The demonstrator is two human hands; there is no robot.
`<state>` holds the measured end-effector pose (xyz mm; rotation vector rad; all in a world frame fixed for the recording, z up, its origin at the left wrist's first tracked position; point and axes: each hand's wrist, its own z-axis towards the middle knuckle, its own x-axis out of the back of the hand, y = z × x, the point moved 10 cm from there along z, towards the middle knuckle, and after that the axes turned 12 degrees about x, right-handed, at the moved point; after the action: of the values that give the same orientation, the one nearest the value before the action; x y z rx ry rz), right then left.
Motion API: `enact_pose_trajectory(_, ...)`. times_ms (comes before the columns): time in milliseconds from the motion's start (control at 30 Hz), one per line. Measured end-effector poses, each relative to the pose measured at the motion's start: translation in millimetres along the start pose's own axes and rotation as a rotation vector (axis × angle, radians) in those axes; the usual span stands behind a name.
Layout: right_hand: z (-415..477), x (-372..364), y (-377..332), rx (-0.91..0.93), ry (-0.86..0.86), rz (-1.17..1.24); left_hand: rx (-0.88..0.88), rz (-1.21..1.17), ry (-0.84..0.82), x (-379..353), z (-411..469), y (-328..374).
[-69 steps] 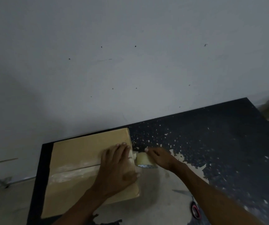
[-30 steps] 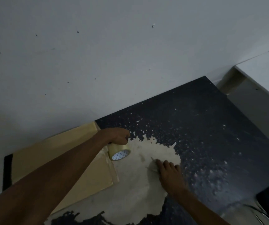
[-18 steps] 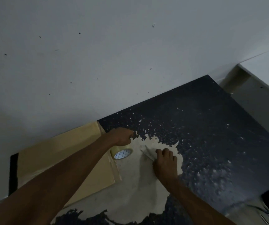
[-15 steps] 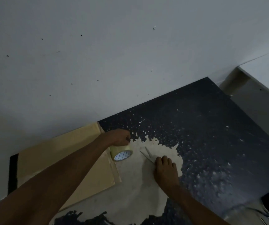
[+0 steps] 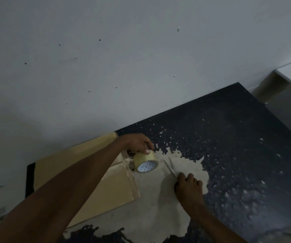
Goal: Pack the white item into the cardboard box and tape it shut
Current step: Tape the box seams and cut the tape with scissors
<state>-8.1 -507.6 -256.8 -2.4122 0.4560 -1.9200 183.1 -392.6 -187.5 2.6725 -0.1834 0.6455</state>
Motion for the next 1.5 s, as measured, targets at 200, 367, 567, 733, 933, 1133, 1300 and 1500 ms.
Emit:
enact_pose_trajectory(200,-10.6,-1.2,-3.7,-0.141,-0.128,0.844,0.055,0.017,-0.075,3.6,-0.4,-6.2)
enact_pose_trajectory(367,-42.3,13.4,-35.8,-0.048,-0.202,1.163,0.051,0.031,-0.06,1.7,1.3,-7.3)
enact_pose_trajectory(567,-51.1,44.8,-107.1,0.164,-0.361,1.272,0.021,0.084,-0.05,4.8,0.2,5.9)
enact_pose_trajectory(733,-46.9,51.8,-131.9,0.156,-0.416,1.377,0.001,0.05,-0.047,12.0,-5.2,9.8)
enact_pose_trajectory(933,-22.0,50.8,-138.4,0.103,-0.396,1.369,-0.011,0.068,-0.048,11.5,-5.0,13.5)
enact_pose_trajectory(1133,-1.2,54.1,-147.6,0.129,-0.371,1.322,-0.025,0.042,-0.047,15.0,-6.1,13.7)
enact_pose_trajectory(1300,8.4,49.8,-146.4,0.108,-0.38,1.365,-0.042,0.067,-0.051,15.3,-4.7,17.8)
enact_pose_trajectory(1500,13.3,45.5,-147.1,0.128,-0.371,1.329,-0.063,0.082,-0.054,15.4,-4.4,16.9)
